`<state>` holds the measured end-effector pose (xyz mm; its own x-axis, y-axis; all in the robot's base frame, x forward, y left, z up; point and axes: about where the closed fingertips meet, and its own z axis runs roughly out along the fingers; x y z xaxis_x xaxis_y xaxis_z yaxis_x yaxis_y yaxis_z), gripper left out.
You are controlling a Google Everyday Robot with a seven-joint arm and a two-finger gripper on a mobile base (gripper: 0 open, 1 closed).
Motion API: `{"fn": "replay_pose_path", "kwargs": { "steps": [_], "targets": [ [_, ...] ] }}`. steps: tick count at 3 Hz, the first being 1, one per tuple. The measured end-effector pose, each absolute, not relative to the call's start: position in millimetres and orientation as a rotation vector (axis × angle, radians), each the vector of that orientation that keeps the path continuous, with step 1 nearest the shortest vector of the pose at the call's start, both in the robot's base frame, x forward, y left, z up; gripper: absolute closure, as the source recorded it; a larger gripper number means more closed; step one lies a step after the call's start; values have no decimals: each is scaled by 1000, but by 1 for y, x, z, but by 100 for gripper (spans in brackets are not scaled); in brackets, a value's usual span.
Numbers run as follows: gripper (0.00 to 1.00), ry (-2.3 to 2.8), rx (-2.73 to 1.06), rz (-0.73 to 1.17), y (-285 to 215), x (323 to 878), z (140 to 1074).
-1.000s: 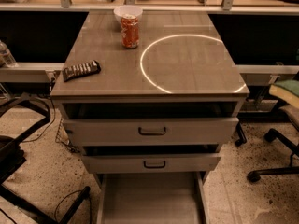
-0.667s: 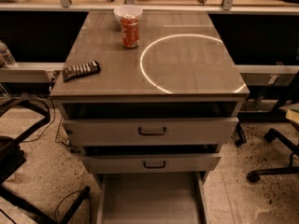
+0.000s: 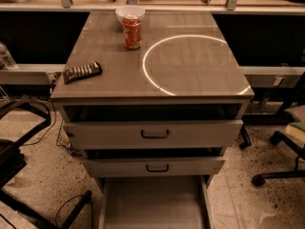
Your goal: Place sponge into bottom drawer
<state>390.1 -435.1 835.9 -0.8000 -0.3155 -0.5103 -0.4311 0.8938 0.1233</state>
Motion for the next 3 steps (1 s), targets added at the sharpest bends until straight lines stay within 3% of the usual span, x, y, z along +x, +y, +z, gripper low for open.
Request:
{"fn": "replay_pose_path", "kwargs": {
  "steps": [2,3],
  "targets": [
    [100,2672,-845,486,-493,356,673],
    [100,2643,-1138,655,-494,337,606]
  ]
}}
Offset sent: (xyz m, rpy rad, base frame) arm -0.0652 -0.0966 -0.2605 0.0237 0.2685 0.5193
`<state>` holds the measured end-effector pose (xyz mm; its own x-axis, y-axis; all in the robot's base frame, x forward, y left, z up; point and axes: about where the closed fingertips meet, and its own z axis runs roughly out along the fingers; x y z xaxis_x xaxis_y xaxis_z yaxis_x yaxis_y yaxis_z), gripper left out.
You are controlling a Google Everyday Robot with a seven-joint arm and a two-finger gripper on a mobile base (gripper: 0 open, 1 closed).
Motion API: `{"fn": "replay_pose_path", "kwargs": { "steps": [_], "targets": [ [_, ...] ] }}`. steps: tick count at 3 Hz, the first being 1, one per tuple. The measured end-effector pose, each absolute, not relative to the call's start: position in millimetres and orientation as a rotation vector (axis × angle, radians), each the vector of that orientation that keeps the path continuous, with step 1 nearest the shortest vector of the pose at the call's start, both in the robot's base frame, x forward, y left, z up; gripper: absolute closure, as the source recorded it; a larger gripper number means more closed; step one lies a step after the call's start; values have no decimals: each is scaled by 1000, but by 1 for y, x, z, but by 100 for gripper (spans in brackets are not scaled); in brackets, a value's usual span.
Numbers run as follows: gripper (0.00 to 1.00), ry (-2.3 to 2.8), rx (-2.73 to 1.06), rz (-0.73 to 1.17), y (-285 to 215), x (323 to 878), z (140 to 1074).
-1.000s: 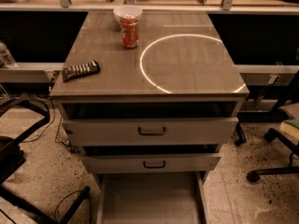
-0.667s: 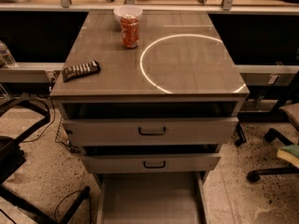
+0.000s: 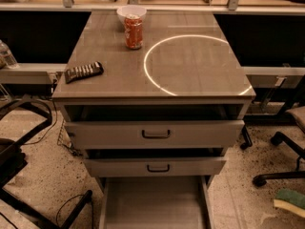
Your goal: Place sponge into bottom drawer
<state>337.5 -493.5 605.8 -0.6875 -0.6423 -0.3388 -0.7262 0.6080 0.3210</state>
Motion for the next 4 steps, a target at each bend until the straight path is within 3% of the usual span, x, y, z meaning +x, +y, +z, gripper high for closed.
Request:
{"fn": "replay_pose_path", "kwargs": {
  "steps": [1,4],
  "targets": [
    [100,2557,-1381,825,-483,318,556],
    [100,2518,-1421,861,-471,314,527]
  ]
}}
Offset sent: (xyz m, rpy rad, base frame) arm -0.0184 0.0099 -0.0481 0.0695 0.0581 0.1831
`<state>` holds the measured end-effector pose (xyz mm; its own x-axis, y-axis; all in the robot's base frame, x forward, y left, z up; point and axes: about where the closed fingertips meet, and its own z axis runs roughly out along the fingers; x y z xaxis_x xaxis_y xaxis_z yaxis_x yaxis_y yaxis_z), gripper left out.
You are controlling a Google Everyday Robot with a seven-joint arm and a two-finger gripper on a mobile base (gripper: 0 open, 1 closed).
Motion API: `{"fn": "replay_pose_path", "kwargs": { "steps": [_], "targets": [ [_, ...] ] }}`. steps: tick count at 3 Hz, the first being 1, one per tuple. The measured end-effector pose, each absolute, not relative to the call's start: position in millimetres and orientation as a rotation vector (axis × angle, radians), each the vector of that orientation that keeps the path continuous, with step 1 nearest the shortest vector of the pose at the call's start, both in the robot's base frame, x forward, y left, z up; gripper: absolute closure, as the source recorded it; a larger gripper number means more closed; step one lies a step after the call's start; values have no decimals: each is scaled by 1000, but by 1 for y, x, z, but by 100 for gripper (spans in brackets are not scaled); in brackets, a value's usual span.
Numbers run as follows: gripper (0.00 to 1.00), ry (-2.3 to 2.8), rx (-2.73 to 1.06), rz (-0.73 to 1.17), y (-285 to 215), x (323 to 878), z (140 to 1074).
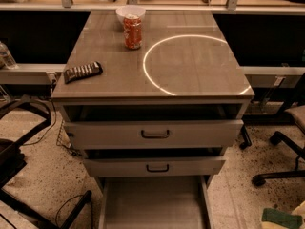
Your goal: Place sponge into bottom drawer
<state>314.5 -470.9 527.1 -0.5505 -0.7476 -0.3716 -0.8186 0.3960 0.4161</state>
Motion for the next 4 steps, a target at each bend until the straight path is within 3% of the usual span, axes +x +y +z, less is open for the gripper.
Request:
{"fn": "replay_pose_path", "kwargs": {
  "steps": [2,4],
  "targets": [
    [100,2193,-1498,1085,-395,317,381],
    [100,1842,-1309,1289,-320,346,285]
  ]
}}
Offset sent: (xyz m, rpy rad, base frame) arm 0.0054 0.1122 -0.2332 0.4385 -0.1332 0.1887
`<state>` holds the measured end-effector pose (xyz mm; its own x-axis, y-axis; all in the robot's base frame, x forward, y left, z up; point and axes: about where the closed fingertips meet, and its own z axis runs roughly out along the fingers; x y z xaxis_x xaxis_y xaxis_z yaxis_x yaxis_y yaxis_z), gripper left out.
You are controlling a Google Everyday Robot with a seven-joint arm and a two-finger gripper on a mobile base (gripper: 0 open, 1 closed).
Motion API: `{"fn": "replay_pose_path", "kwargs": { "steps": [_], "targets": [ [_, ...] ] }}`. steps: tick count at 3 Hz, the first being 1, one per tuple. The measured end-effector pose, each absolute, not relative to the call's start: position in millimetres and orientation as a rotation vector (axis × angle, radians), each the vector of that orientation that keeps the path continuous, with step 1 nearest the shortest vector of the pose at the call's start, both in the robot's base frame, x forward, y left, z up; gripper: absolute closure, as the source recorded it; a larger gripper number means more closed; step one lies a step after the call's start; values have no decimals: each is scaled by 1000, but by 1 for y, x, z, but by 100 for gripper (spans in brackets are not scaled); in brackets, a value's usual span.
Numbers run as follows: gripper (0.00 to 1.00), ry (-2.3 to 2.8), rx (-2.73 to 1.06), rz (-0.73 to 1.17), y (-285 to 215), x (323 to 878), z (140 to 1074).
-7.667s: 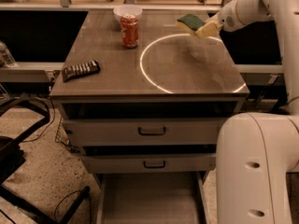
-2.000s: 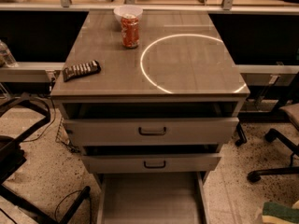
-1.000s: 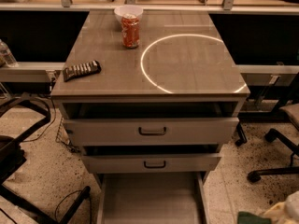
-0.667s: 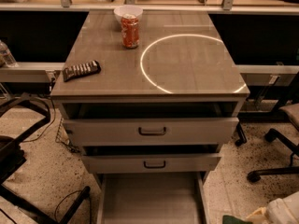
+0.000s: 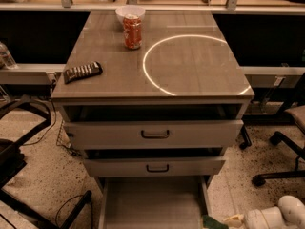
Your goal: Place sponge into bottom drawer
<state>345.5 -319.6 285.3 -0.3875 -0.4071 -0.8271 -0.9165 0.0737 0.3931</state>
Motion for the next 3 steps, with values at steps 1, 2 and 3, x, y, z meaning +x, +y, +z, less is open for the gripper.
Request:
{"fn": "replay_pose_path", "kwargs": {
  "steps": [1,2,3],
  "targets": [
    [100,1788,-1203,1331,-294,352,267],
    [100,1790,-1203,1325,-291,354,267],
    [100,1804,-1204,1254,-259,374,266]
  ]
}}
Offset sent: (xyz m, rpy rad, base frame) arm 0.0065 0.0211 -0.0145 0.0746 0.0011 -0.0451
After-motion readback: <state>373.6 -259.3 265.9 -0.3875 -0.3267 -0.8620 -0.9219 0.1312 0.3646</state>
